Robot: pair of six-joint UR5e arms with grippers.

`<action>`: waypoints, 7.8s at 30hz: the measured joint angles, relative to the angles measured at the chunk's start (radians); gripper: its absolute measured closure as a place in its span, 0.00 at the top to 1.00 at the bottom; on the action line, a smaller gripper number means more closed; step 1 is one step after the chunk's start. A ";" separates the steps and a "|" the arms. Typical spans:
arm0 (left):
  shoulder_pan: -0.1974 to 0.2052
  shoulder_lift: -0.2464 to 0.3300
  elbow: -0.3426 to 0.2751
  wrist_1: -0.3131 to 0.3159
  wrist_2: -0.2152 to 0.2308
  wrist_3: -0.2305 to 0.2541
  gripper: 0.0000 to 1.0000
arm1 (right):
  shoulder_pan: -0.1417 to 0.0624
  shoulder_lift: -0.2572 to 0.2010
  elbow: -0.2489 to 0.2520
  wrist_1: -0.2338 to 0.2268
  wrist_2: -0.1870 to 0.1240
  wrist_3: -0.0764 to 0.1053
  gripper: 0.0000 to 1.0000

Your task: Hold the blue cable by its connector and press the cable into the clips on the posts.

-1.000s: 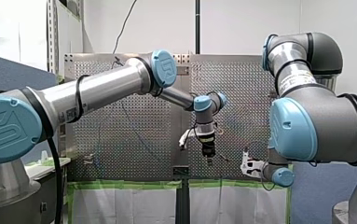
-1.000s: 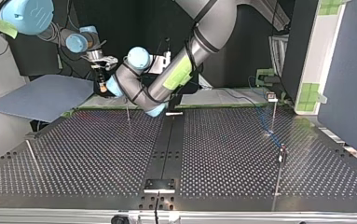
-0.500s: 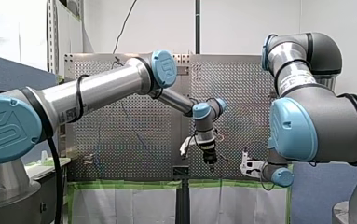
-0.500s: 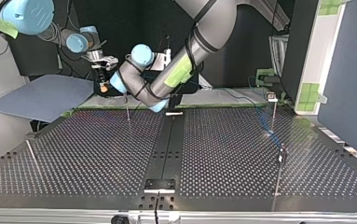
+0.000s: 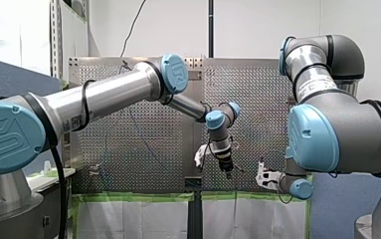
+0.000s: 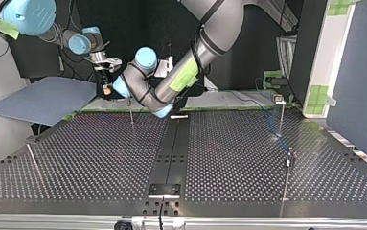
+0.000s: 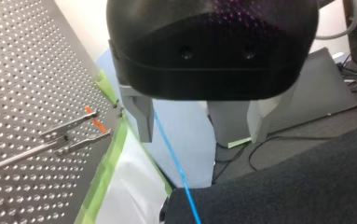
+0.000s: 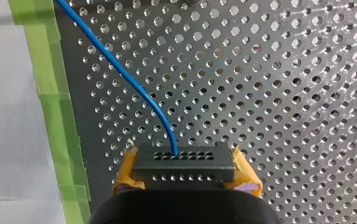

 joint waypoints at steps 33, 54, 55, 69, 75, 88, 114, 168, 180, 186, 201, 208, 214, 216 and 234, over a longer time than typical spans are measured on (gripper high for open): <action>-0.019 -0.124 0.165 -0.078 0.020 0.041 1.00 | 0.021 0.000 -0.006 0.015 -0.005 -0.005 0.00; -0.010 -0.124 0.142 -0.067 0.012 0.040 1.00 | 0.022 0.000 -0.007 0.019 -0.005 -0.006 0.00; -0.009 -0.124 0.135 -0.064 0.010 0.040 1.00 | 0.022 0.000 -0.007 0.019 -0.005 -0.006 0.00; -0.003 -0.124 0.082 -0.047 0.006 0.047 1.00 | 0.022 0.000 -0.007 0.019 -0.005 -0.006 0.00; -0.001 -0.124 0.076 -0.043 0.005 0.054 1.00 | 0.022 0.000 -0.007 0.020 -0.005 -0.006 0.00; 0.012 -0.124 0.065 0.028 0.018 0.052 1.00 | 0.022 0.000 -0.009 0.020 -0.004 -0.006 0.00; 0.000 -0.206 0.201 -0.046 0.005 0.046 1.00 | 0.027 0.000 -0.011 0.023 -0.005 -0.007 0.00; 0.036 -0.257 0.244 0.002 0.045 0.031 1.00 | 0.037 0.000 -0.014 0.026 -0.005 -0.009 0.00; 0.042 -0.258 0.191 0.040 0.042 0.031 1.00 | 0.038 0.000 -0.014 0.029 -0.005 -0.009 0.00; 0.049 -0.259 0.164 0.062 0.036 0.031 1.00 | 0.039 0.000 -0.014 0.029 -0.005 -0.009 0.00; 0.071 -0.259 0.104 0.095 0.031 0.043 1.00 | 0.039 0.000 -0.014 0.029 -0.002 -0.009 0.00; 0.080 -0.258 0.070 0.127 0.028 0.053 1.00 | 0.039 0.000 -0.014 0.031 -0.001 -0.009 0.00; 0.084 -0.258 0.058 0.169 0.007 0.054 1.00 | 0.039 0.000 -0.014 0.032 0.000 -0.009 0.00; 0.084 -0.258 0.057 0.186 -0.010 0.054 1.00 | 0.039 0.000 -0.014 0.032 0.000 -0.009 0.00; 0.079 -0.258 0.057 0.257 -0.025 0.054 1.00 | 0.039 0.000 -0.016 0.032 0.001 -0.009 0.00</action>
